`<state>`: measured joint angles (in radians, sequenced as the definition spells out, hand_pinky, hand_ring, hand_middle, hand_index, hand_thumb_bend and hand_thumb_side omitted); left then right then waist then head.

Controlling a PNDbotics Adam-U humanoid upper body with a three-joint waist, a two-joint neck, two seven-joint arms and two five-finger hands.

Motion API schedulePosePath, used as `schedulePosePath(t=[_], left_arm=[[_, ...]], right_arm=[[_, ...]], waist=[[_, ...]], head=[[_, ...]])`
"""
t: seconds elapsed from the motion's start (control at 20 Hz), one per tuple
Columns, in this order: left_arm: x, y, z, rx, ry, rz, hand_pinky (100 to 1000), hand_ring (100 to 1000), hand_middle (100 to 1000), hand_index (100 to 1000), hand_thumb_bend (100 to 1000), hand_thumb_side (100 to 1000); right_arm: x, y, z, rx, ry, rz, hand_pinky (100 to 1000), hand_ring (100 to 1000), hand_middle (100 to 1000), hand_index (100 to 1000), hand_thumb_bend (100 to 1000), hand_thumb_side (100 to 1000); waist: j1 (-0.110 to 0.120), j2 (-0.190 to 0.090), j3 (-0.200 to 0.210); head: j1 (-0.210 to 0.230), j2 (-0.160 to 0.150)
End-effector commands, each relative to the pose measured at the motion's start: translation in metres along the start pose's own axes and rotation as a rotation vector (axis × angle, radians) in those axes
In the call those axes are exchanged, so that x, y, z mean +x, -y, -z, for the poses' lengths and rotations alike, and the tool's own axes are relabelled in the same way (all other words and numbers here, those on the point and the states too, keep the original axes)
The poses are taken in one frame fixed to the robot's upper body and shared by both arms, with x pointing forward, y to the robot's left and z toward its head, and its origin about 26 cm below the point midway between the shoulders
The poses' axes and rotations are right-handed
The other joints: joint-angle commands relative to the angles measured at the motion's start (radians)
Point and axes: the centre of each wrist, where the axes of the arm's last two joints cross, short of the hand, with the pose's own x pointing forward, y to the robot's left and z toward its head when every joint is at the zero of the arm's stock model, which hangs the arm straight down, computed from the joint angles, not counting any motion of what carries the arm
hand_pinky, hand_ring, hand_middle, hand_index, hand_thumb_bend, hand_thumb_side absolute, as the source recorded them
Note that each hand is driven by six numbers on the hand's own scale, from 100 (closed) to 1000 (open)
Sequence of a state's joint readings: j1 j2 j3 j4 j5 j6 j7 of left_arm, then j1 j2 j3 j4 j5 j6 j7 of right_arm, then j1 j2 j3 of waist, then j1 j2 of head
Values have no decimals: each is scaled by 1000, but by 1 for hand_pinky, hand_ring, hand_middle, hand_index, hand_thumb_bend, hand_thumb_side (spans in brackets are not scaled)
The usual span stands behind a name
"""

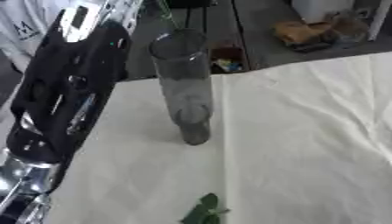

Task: Arrange flowers into the vase.

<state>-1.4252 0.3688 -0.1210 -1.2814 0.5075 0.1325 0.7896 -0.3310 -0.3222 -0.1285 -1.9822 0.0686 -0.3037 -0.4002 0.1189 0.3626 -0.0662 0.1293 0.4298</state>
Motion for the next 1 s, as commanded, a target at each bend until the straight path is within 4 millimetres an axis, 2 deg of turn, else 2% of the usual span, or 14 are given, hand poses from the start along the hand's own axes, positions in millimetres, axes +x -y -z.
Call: schedulePosePath(t=[0.05,0.35,0.7,1.0], left_arm=[[12,3,0,-10,22,-5,100,100,100,100,100,734],[7,2,-1,10,-4,7,100,100,100,100,100,738],[20,5,3,7,97,-24,100,100,100,100,100,731],[32,7,7,12,119,-45,100,100,100,100,100,728]], right_arm=[[6,2,8,10,37,1,750,604,475,824,100,925],[6,2,8,10,38,3,751,605,474,824,100,926],[6,2,8,20,33,9,752,606,474,825,100,928],[5,4,5,17,18,5,752,607,476,825,100,929]], waist=[[-5,-18,1],[-5,-15,-1],[-3,-23,4],[-5,-44,14]], head=[[-1,-8],[-2,-9],[3,-8],[-3,15]])
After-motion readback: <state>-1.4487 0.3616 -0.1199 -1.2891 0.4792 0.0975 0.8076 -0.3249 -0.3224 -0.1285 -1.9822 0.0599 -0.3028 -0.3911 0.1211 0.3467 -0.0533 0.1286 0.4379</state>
